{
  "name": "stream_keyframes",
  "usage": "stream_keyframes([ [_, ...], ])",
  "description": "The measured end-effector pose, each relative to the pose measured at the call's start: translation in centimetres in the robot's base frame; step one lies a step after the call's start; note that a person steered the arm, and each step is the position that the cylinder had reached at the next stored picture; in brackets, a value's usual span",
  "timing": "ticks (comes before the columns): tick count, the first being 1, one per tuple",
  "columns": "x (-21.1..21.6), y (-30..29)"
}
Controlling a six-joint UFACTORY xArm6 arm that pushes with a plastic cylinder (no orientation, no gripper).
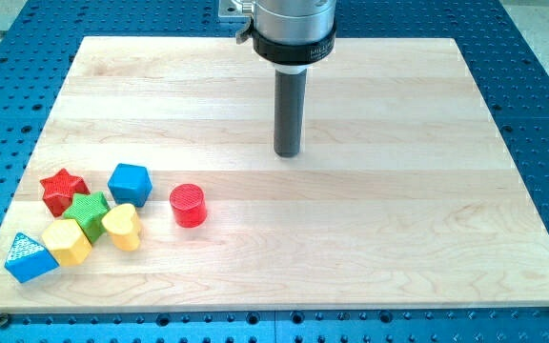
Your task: Push the red circle diagonal to the green circle
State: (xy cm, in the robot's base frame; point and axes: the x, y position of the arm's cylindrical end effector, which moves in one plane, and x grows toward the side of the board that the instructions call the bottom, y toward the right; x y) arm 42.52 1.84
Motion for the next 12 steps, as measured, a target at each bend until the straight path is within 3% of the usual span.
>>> stream_keyframes([
  [2, 3.4, 2.6],
  [3, 10.1, 5.6],
  [4, 18.1, -3.3],
  [5, 16.8, -12.7],
  [6, 13.8, -13.8],
  [8, 4.0, -5.9],
  [9, 3.7, -6.1],
  [10, 7.1, -9.5],
  [12, 1.9, -14.5],
])
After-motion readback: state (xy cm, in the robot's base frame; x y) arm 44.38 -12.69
